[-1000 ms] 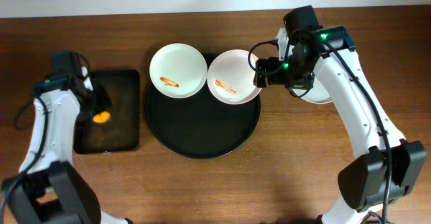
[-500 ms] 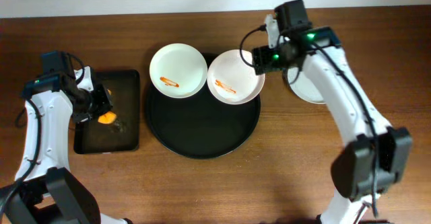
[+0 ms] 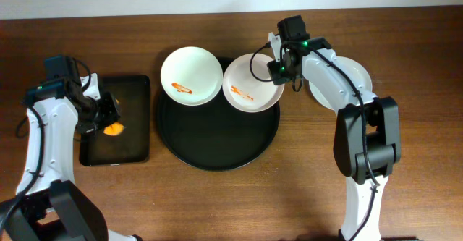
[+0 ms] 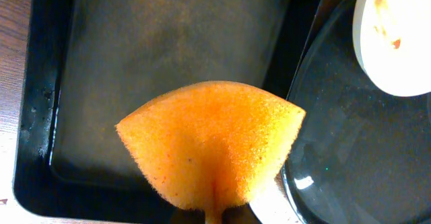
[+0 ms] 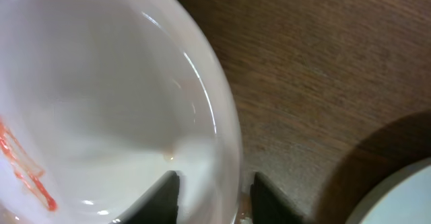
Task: Clean dirty plates on tray and stack at the side
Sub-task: 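Grasp the right white plate rim with the right gripper and lift it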
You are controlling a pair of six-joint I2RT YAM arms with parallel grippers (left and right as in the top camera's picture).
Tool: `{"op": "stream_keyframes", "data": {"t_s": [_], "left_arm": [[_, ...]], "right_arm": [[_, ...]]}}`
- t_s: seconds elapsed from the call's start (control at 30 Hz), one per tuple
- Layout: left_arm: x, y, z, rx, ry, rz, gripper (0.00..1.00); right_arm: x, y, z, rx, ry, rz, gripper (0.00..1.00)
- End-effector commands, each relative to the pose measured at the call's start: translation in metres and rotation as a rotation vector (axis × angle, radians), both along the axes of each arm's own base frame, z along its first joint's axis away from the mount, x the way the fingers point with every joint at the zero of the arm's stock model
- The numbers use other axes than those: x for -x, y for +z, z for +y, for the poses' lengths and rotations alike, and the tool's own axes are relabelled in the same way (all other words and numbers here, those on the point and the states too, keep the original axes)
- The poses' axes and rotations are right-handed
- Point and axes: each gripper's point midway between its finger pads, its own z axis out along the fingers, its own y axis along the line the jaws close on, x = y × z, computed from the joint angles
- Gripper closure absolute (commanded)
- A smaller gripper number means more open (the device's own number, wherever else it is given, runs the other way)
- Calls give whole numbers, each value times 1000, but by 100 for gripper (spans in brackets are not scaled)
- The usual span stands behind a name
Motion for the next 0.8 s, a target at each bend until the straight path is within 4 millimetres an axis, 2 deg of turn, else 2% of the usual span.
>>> {"op": "stream_keyframes", "data": {"t_s": [0.0, 0.07, 0.17, 0.27, 0.33, 0.43, 0.5, 0.63, 0.67, 0.7, 0.77], "left_arm": [[0, 2, 4, -16, -10, -5, 100], [0, 2, 4, -16, -10, -5, 100], [0, 2, 4, -15, -10, -5, 100], [0, 2, 4, -15, -10, -5, 100], [-2, 2, 5, -18, -11, -13, 100], [-14, 5, 8, -62, -106, -72, 100], [-18, 7, 10, -88, -164, -96, 100], [-20, 7, 10, -90, -163, -105, 100], [-21, 7, 10, -89, -159, -105, 100], [-21, 7, 10, -83, -153, -106, 100], [-23, 8, 5, -57, -161, -121, 100]], "right_arm": [[7, -7, -4, 1, -2, 35, 96], [7, 8, -9, 27, -12, 22, 96], [8, 63, -26, 101, -52, -56, 96], [24, 94, -41, 101, -203, -68, 96], [42, 96, -38, 65, -312, -15, 96], [65, 89, -6, 55, -337, 46, 96], [67, 93, 17, 89, -319, -6, 96], [68, 97, 18, 166, -378, -68, 95], [65, 97, 15, 146, -386, -63, 89], [63, 94, 13, 102, -356, -32, 75], [64, 89, 10, -8, -260, 61, 68]]}}
